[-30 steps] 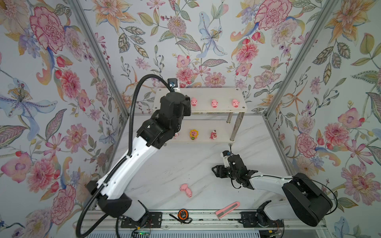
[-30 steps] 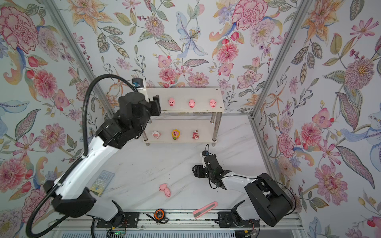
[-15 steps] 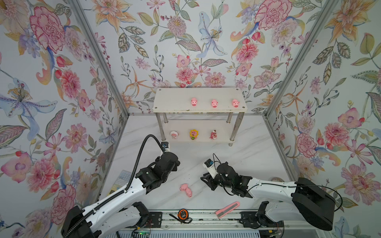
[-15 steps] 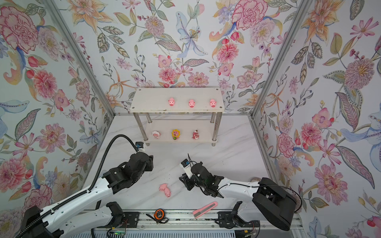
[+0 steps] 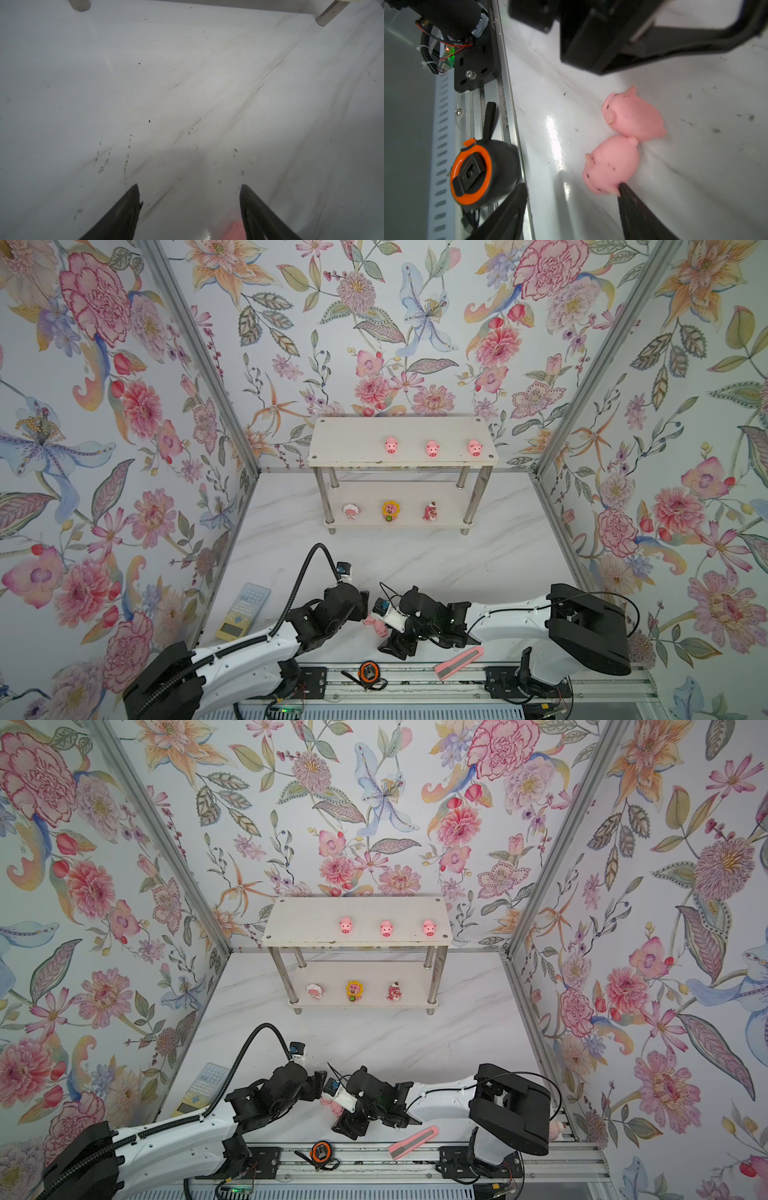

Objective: Organize plastic toys on shelves
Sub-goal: Move the plastic toy to the center of the table.

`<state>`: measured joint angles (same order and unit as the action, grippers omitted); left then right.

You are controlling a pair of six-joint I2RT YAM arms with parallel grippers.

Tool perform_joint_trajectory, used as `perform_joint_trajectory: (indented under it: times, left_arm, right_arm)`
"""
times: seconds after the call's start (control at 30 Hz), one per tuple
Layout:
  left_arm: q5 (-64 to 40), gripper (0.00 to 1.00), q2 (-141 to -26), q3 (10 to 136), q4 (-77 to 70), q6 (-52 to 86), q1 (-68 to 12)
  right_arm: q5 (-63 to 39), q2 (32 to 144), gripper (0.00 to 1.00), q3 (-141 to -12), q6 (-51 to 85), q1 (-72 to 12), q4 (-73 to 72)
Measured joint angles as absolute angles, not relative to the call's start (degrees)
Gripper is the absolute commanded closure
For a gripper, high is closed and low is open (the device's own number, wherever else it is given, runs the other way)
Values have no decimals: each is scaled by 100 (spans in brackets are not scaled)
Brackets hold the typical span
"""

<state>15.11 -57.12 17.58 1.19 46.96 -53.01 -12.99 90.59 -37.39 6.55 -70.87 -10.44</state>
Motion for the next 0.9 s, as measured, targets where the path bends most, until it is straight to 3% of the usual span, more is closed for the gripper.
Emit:
perform_joint_trajectory:
  times: [0.13,0.37,0.47,0.67,0.9]
  left_arm:
    - [1540,14,-5911,1706,-51,4700,-5398]
    - [1516,14,-5811,1406,-180,4759,-5441]
    - [1518,14,-5662,1350,-183,4764,-5443]
    - [1518,14,-5339,1271,-169,4759,-5457]
    - [1520,18,-5430,1275,-150,4762,-5787]
  right_arm:
    - [-1004,9332,31,-3868,648,-7126,-1063]
    - [-390,9474,61,-3981,921,-6987,-1291]
    - [-204,9474,68,-3979,1092,-6726,-1321]
    - [-34,9255,73,-3765,1358,-6058,-1406]
    - [301,8807,72,-3450,1551,-5196,-1295]
